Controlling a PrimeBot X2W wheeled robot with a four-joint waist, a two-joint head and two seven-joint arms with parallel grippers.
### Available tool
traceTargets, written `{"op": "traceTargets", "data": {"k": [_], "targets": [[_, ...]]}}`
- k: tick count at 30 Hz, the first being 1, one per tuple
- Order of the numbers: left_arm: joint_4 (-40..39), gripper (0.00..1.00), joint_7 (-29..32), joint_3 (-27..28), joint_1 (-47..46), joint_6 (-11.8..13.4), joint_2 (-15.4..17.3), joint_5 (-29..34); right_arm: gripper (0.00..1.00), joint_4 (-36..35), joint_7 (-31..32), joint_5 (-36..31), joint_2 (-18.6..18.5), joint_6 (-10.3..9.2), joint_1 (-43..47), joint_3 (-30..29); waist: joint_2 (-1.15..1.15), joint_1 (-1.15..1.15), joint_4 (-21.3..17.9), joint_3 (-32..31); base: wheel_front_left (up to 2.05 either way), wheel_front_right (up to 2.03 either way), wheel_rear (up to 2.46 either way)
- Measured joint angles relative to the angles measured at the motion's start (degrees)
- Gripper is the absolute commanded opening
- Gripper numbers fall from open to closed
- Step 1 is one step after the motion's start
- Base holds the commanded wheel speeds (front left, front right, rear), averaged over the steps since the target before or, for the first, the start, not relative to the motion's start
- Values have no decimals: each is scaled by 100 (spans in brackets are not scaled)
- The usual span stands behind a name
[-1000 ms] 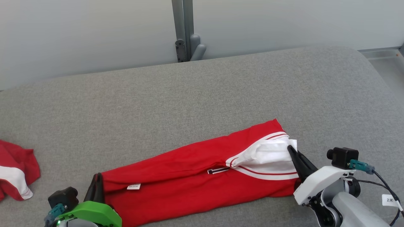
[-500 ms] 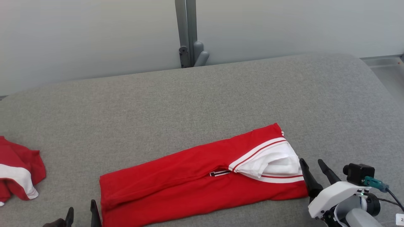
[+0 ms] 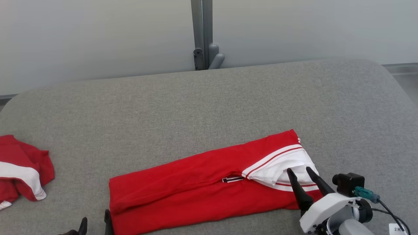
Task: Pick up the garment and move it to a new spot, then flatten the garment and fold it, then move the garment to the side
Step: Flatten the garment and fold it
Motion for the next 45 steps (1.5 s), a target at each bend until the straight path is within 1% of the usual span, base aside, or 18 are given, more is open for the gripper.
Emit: {"op": "traceTargets", "data": {"k": [5,10,13,16,20,24,26,30,33,41,45], "targets": [[21,100,0,-45,12,31,0,-65,100,65,51,-172,-153,0,-260,-47,0,0,0,49,0,0,0],[49,100,0,-134,12,31,0,-142,100,104,292,-344,-368,0,-456,-20,0,0,17,89,0,0,0],[74,100,0,-175,8,33,0,-213,100,119,476,-488,-566,0,-621,22,0,0,24,114,0,0,0],[78,100,0,-220,4,38,0,-245,100,148,689,-517,-731,0,-714,41,0,0,30,143,0,0,0],[87,100,0,-246,2,40,0,-271,100,218,811,-472,-924,0,-727,-59,0,0,52,181,0,0,0],[85,100,0,-270,-2,57,0,-291,100,358,803,-336,-926,0,-724,-256,0,0,54,238,0,0,0],[85,100,0,-285,-9,57,0,-301,100,446,788,-229,-870,0,-723,-318,0,0,49,274,0,0,0],[92,100,0,-304,-53,56,0,-299,100,587,734,-93,-771,0,-730,-327,0,0,46,352,0,0,0],[98,100,0,-325,-126,52,0,-283,100,678,664,-75,-762,0,-787,-301,0,0,57,397,0,0,0],[102,100,0,-370,-136,55,0,-270,100,672,528,23,-751,0,-906,8,0,0,95,413,0,0,0],[130,100,0,-390,-133,55,0,-280,100,465,511,51,-831,0,-937,396,0,0,100,393,0,0,0]]}}
